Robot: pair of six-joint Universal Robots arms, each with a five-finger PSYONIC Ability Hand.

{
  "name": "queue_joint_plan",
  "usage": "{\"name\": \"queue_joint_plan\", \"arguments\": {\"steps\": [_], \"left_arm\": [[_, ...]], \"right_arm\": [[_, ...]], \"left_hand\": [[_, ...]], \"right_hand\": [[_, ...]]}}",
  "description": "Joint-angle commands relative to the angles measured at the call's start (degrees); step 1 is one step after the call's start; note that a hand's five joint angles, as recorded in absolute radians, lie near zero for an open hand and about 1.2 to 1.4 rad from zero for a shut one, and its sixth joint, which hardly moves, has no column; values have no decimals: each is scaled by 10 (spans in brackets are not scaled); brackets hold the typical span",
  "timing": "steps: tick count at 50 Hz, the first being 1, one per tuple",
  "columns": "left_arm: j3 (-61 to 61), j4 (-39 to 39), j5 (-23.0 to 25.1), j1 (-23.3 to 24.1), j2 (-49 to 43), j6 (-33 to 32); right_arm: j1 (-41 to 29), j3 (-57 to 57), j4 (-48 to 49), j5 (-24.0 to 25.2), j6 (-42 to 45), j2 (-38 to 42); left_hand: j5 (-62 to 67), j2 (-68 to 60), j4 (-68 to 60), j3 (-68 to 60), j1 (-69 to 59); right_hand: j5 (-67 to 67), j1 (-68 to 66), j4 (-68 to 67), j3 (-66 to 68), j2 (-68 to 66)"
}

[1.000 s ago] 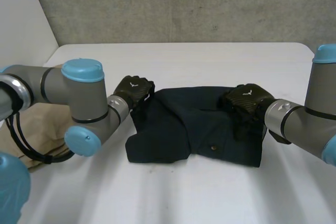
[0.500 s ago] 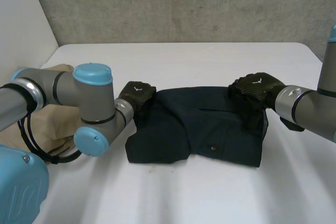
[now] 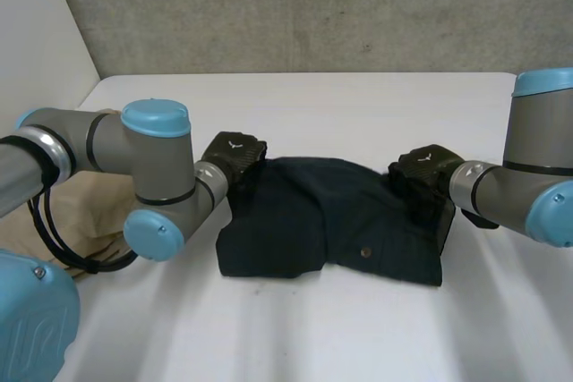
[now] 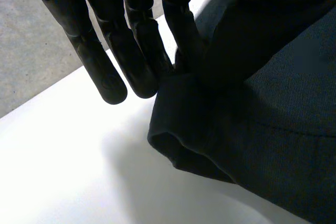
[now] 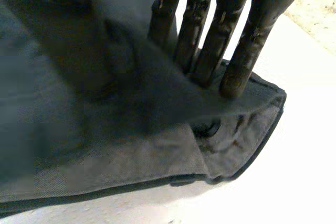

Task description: Fold the laundry.

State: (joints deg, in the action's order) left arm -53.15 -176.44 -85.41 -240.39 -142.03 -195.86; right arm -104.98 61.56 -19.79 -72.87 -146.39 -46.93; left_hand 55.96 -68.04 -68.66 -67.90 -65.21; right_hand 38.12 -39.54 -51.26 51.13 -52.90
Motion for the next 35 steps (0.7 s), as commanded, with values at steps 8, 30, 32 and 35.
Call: {"name": "queue_joint_plan", "arguments": {"steps": [8,30,32,35], "left_arm": [[247,8,-44,-8,-18,0],[348,122,-98,1,106,90],[288,159,-94,3,114,106],[183,174,-94,6,130,112]], "right_arm": [[-4,-295,25,-46,-30,23],[4,-203,194,-66,-144,-127],[4,-149,177,-52,-137,-139],[5,-75,136,-23,-107,-140]], "left_hand": [[140,-120,-113,-121,-148],[140,-120,-113,-121,-148],[140,-120,-113,-121,-148],[140,-120,-113,-121,-148]], "right_hand": [[319,-405,-287,289,-271],[319,-405,-287,289,-271],[319,-405,-287,289,-271],[319,-405,-287,289,-271]]}}
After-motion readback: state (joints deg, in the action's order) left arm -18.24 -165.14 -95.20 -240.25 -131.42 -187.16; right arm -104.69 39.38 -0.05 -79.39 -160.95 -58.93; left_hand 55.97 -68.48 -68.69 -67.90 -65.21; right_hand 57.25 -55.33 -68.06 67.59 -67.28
